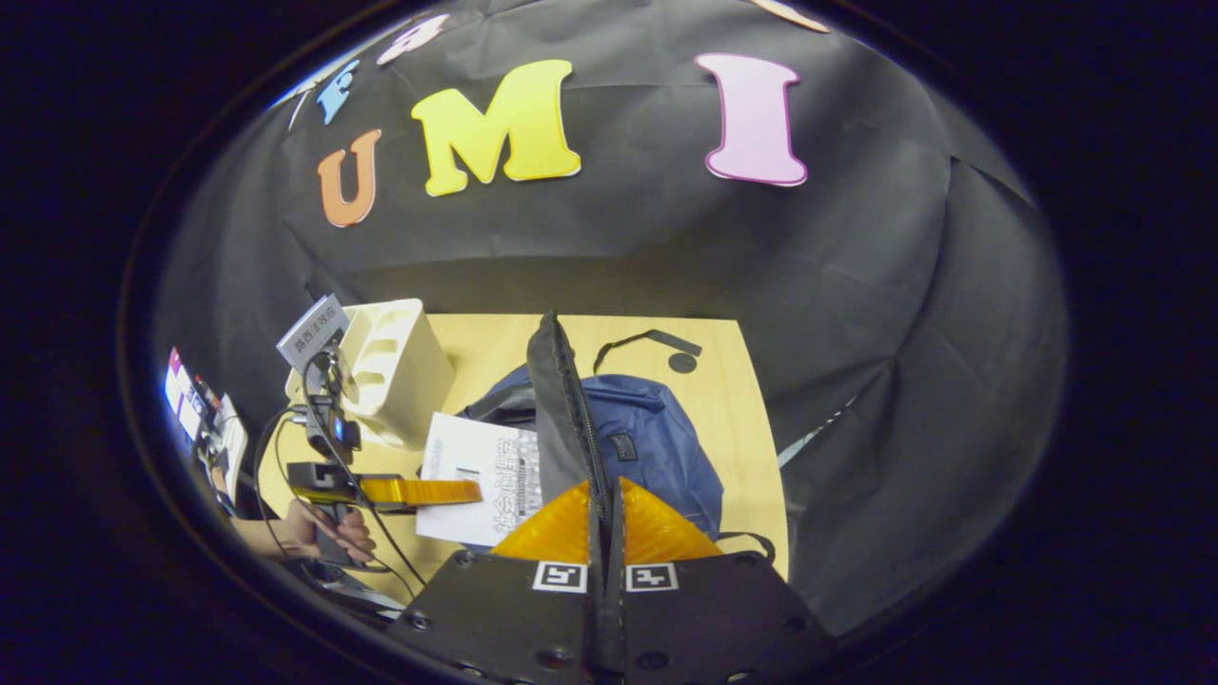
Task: Open the schoolbag, grab two books from the bookshelf and put them into the schoolbag.
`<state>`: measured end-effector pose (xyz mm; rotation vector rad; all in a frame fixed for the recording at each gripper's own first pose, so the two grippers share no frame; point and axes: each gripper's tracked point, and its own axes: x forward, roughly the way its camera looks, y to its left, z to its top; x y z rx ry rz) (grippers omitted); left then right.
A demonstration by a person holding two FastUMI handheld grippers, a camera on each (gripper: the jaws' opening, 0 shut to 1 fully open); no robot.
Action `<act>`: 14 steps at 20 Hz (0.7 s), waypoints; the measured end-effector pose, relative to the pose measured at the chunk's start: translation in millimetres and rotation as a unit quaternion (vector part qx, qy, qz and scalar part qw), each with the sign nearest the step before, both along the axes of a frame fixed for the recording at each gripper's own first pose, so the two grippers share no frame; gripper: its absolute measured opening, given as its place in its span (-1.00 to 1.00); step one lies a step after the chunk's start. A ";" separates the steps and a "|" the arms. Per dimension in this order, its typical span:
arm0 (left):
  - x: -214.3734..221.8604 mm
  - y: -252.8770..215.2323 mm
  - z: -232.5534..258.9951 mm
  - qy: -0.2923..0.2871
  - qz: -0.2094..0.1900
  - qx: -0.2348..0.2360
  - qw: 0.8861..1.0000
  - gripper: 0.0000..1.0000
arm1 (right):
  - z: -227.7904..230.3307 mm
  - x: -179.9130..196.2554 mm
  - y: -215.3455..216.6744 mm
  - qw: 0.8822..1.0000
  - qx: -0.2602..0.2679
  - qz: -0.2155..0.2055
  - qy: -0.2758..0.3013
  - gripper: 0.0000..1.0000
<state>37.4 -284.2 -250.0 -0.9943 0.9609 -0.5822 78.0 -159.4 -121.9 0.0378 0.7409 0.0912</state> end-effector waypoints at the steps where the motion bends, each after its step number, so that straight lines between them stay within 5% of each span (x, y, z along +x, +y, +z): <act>1: 3.4 -2.7 -2.5 0.000 0.005 -0.006 1.000 -0.21 | 1.7 0.9 1.9 1.000 -0.002 0.002 -0.002 -0.99; 6: 22.3 2.0 -17.9 0.013 0.034 -0.033 0.999 -0.20 | 2.5 4.1 13.8 1.000 -0.004 0.009 0.001 -0.99; 14: 27.2 -2.8 -29.0 -0.013 0.006 0.006 1.000 -0.02 | 0.2 4.0 21.0 1.000 -0.009 0.011 0.007 -0.99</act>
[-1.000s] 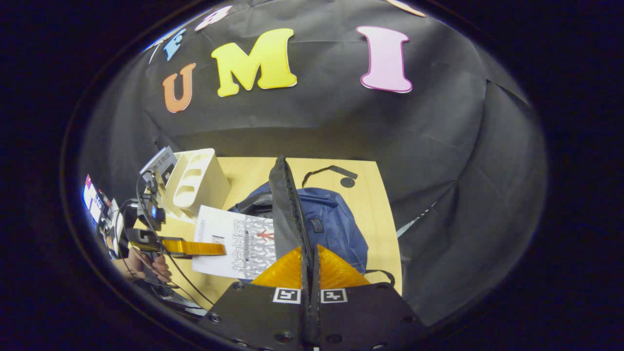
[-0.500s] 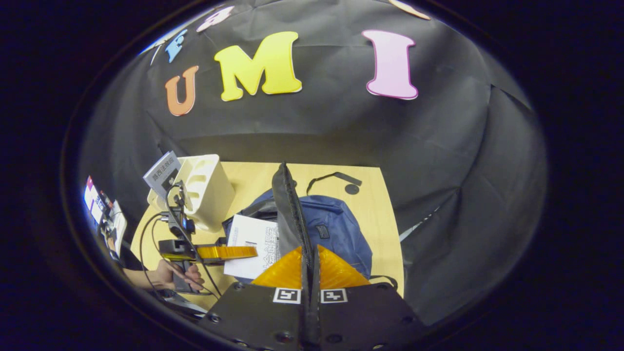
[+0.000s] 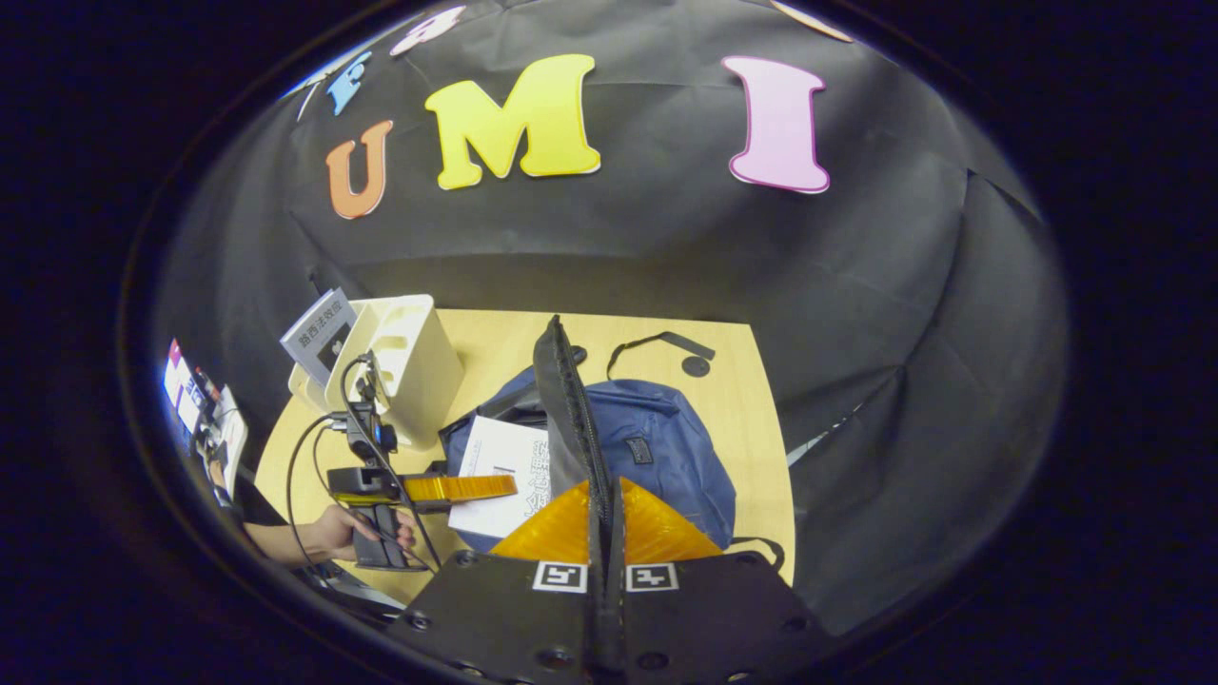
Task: Open the schoolbag, grab two books from the bookshelf and put them into the schoolbag.
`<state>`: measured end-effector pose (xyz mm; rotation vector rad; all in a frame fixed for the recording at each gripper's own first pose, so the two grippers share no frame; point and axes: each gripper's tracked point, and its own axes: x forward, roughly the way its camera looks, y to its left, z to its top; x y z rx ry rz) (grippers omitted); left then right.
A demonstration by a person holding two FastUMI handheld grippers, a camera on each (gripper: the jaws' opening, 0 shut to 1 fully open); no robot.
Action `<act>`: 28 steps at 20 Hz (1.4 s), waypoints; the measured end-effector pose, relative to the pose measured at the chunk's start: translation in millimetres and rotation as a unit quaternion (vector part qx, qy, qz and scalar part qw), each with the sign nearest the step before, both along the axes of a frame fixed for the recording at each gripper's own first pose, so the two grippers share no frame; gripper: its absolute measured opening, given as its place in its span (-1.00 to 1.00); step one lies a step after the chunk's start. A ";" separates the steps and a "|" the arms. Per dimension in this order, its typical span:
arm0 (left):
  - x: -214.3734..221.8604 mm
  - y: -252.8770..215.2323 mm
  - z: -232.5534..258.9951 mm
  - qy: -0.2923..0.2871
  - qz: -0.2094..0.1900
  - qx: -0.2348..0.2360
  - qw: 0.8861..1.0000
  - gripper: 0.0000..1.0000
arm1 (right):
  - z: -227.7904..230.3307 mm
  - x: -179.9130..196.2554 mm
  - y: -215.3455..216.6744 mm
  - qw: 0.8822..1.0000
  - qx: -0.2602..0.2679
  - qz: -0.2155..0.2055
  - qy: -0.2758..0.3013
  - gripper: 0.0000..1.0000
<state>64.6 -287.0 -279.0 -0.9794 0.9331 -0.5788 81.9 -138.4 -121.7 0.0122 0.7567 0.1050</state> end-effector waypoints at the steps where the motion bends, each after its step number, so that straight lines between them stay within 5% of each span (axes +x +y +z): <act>1: 1.6 -1.6 -8.0 0.001 -0.001 0.019 1.000 0.02 | -1.5 -0.6 0.1 1.000 -0.001 0.000 0.001 -0.99; 3: 3.2 -0.6 -22.0 0.013 -0.011 0.072 0.997 0.22 | -2.5 -1.0 1.3 1.000 0.000 -0.001 0.002 -0.99; 4: -3.2 6.1 -39.6 0.032 -0.030 0.133 0.990 0.48 | -3.7 -0.6 1.1 1.000 -0.001 -0.001 0.004 -0.99; 6: -4.4 13.2 -41.7 0.019 -0.049 0.176 0.983 1.00 | -6.3 0.4 1.1 1.000 0.000 -0.002 0.005 -0.99; 16: -5.8 26.4 -30.7 0.048 -0.059 0.272 0.959 1.00 | -14.6 -1.8 10.5 1.000 0.011 0.006 0.010 -0.99; 26: -15.6 47.1 -22.0 0.193 -0.010 0.178 0.965 1.00 | -17.9 -5.9 11.6 1.000 0.018 0.012 0.009 -0.99; 28: -17.4 53.7 -17.5 0.183 -0.008 0.199 0.963 1.00 | -18.8 -4.9 12.4 1.000 0.020 0.013 0.010 -0.94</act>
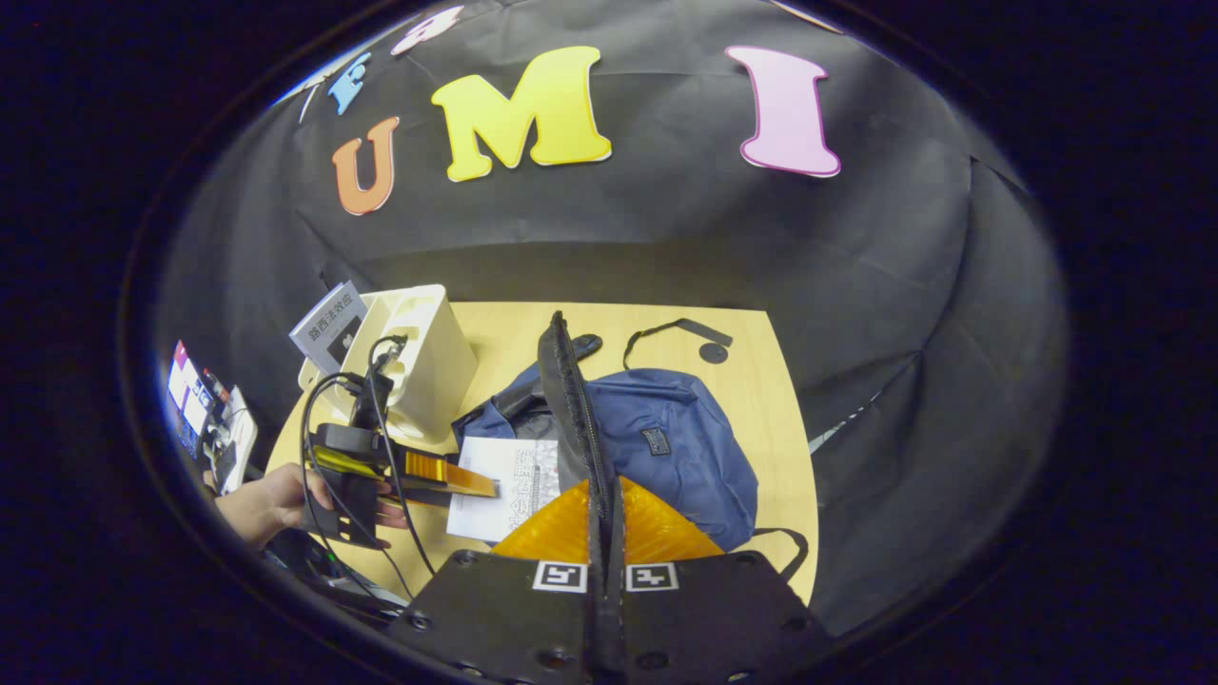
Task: Open the schoolbag, grab two books from the bookshelf and put them into the schoolbag.
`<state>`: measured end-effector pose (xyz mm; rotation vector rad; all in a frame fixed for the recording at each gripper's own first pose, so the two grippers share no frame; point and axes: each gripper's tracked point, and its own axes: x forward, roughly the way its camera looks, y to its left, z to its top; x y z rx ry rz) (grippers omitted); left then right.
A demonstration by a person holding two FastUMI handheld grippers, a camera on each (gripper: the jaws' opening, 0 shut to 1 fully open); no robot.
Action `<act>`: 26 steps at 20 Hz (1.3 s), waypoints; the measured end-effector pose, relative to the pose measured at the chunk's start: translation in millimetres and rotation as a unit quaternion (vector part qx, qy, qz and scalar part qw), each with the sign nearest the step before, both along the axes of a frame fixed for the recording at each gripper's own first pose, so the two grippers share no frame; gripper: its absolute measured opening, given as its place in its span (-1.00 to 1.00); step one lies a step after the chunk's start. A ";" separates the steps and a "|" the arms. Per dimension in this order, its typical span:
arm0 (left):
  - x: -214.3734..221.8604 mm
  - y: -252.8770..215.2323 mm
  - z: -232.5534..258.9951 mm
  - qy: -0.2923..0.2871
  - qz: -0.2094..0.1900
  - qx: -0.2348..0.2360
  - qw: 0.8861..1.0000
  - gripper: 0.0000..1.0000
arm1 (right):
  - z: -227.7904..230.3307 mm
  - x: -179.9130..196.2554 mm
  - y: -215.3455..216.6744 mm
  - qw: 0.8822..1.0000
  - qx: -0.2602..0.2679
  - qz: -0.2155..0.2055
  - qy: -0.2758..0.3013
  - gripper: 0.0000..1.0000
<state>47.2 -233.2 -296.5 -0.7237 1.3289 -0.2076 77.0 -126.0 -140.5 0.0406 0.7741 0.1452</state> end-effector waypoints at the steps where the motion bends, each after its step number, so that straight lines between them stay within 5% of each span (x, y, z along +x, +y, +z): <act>1: -0.3 5.4 4.5 -0.012 -0.008 0.014 1.000 1.00 | -0.7 0.3 -0.2 1.000 0.000 0.000 -0.001 -0.94; 4: 4.4 36.7 26.8 -0.064 -0.042 0.092 0.993 1.00 | -1.4 2.3 1.1 1.000 0.001 0.002 0.001 -0.99; 9: 24.9 84.8 83.9 -0.180 -0.106 0.229 0.951 1.00 | -5.1 1.9 7.4 1.000 0.007 0.007 0.001 -0.94; 16: 70.6 173.0 181.2 -0.314 -0.019 0.340 0.886 1.00 | 0.7 -3.5 12.2 1.000 0.011 0.001 -0.009 -0.99; 21: 90.2 262.8 225.1 -0.311 0.002 0.377 0.872 1.00 | 6.0 0.9 -1.0 1.000 -0.003 -0.008 -0.011 -0.94; 26: 116.9 334.1 232.7 -0.273 0.012 0.383 0.882 1.00 | 7.7 5.1 2.2 1.000 -0.005 -0.013 -0.005 -0.99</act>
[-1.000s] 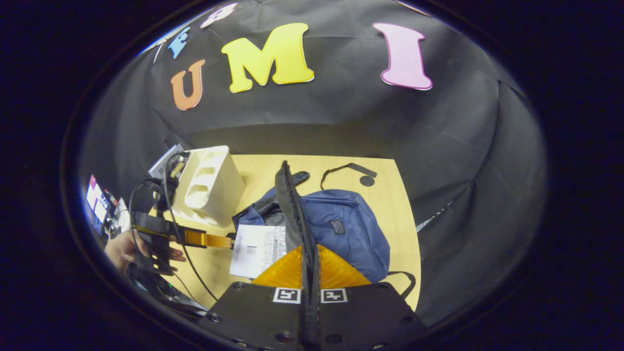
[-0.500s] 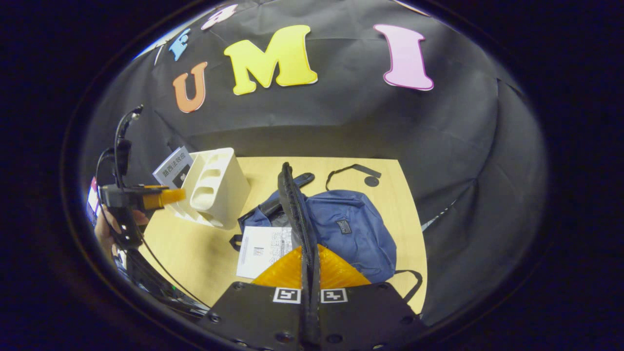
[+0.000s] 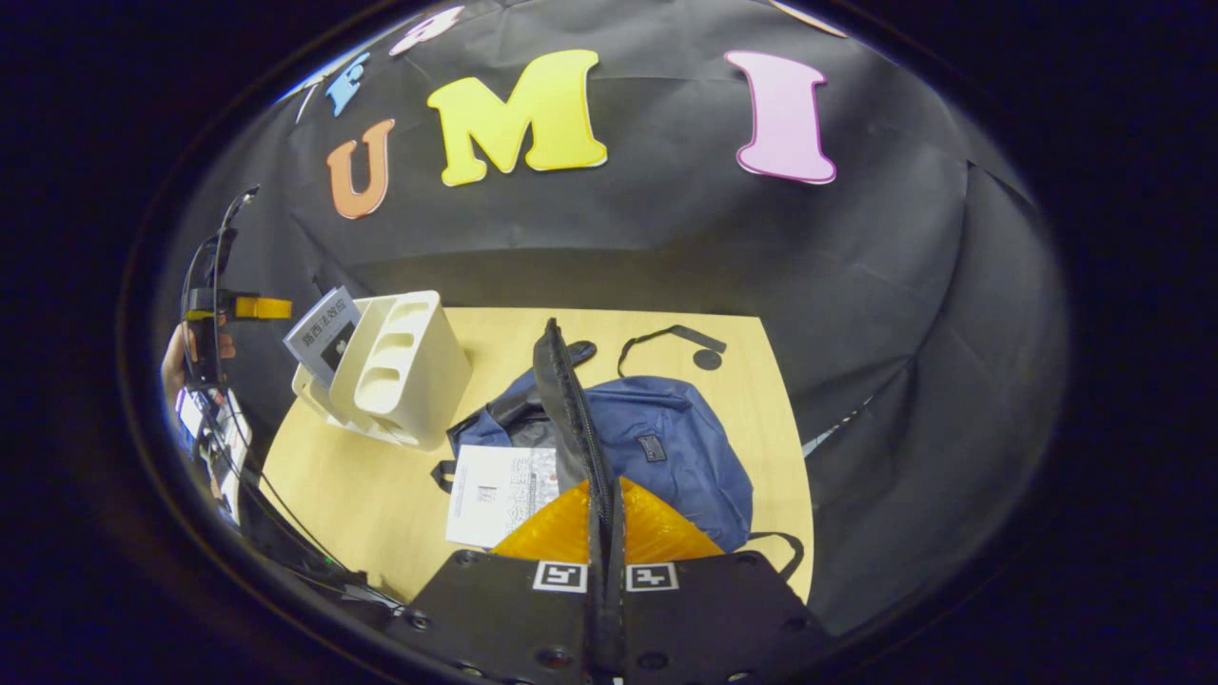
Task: Open the schoolbag, grab two books from the bookshelf and put them into the schoolbag.
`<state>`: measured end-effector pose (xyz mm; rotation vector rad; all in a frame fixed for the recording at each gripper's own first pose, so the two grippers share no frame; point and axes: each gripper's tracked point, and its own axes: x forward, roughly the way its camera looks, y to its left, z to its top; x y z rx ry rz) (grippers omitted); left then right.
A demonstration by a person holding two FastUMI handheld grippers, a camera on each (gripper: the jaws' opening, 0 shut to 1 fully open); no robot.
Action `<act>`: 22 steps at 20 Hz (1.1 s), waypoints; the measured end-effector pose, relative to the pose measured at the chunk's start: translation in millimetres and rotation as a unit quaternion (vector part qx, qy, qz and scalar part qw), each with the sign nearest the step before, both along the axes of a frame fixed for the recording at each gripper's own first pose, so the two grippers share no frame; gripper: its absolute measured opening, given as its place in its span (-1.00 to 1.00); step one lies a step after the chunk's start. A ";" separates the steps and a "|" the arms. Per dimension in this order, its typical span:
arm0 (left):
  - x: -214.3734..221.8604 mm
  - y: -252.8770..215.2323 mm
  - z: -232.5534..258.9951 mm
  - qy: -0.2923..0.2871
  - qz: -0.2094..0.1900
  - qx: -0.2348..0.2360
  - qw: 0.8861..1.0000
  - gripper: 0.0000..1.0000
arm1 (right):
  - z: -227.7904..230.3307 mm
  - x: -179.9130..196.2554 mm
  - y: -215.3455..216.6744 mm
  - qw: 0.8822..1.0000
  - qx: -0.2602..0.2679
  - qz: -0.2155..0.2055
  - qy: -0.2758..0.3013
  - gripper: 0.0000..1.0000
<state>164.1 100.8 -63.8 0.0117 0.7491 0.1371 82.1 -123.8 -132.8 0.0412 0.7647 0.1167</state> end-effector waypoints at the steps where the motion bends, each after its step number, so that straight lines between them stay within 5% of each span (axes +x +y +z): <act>1: 5.8 4.7 -5.1 0.012 0.002 -0.010 1.000 1.00 | 0.0 -0.1 1.6 1.000 0.001 -0.002 0.002 -0.99; 17: 38.6 38.8 -92.3 0.219 -0.026 -0.049 0.974 1.00 | 1.5 4.9 2.3 0.999 0.000 -0.036 0.021 -1.00; 22: 39.2 34.8 -103.5 0.239 -0.025 -0.049 0.969 0.71 | 1.5 6.1 0.9 0.999 0.000 -0.037 0.022 -0.99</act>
